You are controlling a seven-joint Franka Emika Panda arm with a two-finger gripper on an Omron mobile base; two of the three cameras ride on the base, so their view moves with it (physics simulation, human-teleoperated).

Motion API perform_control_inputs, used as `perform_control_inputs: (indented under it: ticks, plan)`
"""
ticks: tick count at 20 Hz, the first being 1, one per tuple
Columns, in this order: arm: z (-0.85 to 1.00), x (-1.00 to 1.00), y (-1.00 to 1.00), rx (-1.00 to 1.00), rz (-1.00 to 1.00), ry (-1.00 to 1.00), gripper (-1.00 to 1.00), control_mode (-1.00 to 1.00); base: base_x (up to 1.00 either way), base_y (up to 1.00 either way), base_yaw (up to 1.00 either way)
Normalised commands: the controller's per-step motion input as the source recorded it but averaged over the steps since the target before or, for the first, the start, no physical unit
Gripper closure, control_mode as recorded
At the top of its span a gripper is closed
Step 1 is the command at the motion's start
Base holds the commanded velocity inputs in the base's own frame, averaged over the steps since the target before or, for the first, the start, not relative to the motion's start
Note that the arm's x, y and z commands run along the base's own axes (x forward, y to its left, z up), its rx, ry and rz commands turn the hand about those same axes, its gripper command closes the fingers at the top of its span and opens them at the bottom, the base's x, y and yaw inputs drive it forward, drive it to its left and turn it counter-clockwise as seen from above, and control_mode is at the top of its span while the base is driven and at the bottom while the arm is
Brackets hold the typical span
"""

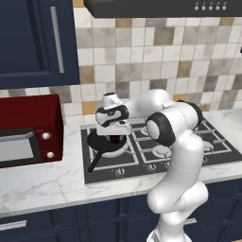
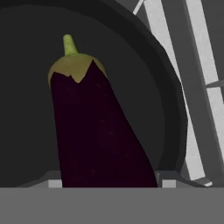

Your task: Put the garlic and eggplant in the pan. Then turn on the front left burner and set the heat to medium.

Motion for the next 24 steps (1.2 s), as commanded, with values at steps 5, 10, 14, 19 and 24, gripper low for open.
perform_control_inputs:
  ticks: [5,10,14,19,24]
  plan:
    - [-0.12,0.08,0.00,0.00,0.00,0.05,1.00,-1.00,0.00,0.00,0.00]
    - [0.00,0.00,0.00,0.00,0.00,0.00,-1.00,-1.00,0.00,0.00,0.00]
    - [0.00,0.00,0.00,0.00,0.00,0.00,-1.00,-1.00,0.00,0.00,0.00]
    - [0.00,0.03,0.00,0.00,0.00,0.00,-1.00,-1.00,0.00,0.00,0.00]
    - [0.01,0.00,0.00,0.00,0.00,0.00,-1.00,-1.00,0.00,0.00,0.00]
